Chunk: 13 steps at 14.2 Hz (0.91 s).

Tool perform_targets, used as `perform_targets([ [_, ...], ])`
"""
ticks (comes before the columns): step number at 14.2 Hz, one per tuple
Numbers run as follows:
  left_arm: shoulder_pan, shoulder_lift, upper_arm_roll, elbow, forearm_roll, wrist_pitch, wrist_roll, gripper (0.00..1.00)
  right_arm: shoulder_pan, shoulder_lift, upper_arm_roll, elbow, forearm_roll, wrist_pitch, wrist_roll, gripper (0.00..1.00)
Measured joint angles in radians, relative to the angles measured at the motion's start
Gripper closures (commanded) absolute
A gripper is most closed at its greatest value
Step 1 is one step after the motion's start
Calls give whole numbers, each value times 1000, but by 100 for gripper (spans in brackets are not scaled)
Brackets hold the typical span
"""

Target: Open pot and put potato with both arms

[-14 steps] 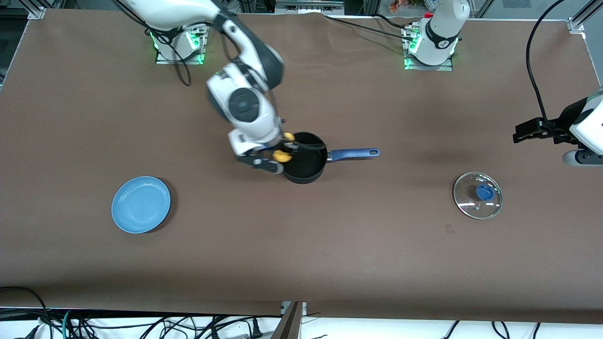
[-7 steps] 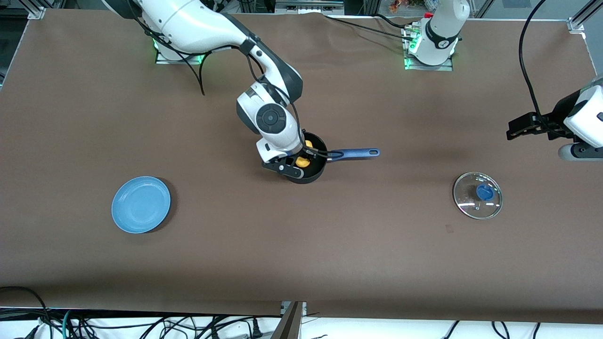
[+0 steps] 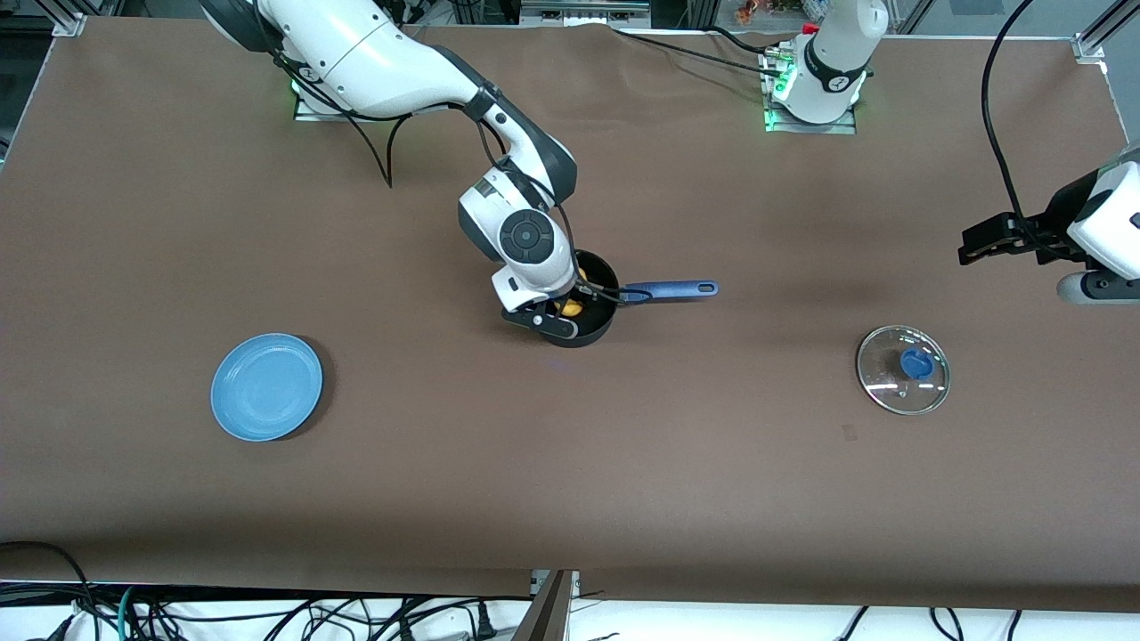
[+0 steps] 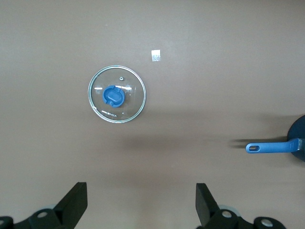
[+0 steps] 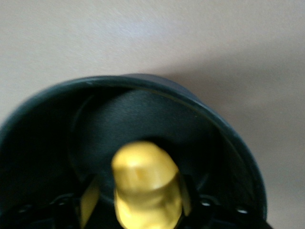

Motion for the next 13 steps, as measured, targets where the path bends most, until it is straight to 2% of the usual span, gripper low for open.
perform_targets([
  [2, 0, 0, 0, 0, 0, 0, -1, 0, -1, -23, -4, 23, -5, -23, -1, 0],
  [5, 0, 0, 0, 0, 0, 0, -1, 0, -1, -150, -56, 52, -10, -176, -14, 0],
  [9, 0, 0, 0, 0, 0, -1, -1, 0, -7, -375, -242, 56, -10, -450, -286, 0],
  [11, 0, 0, 0, 0, 0, -1, -1, 0, -16, -442, -343, 52, -7, -541, -463, 0],
  [13, 0, 0, 0, 0, 0, -1, -1, 0, -45, -482, -414, 44, 3, -588, -622, 0],
])
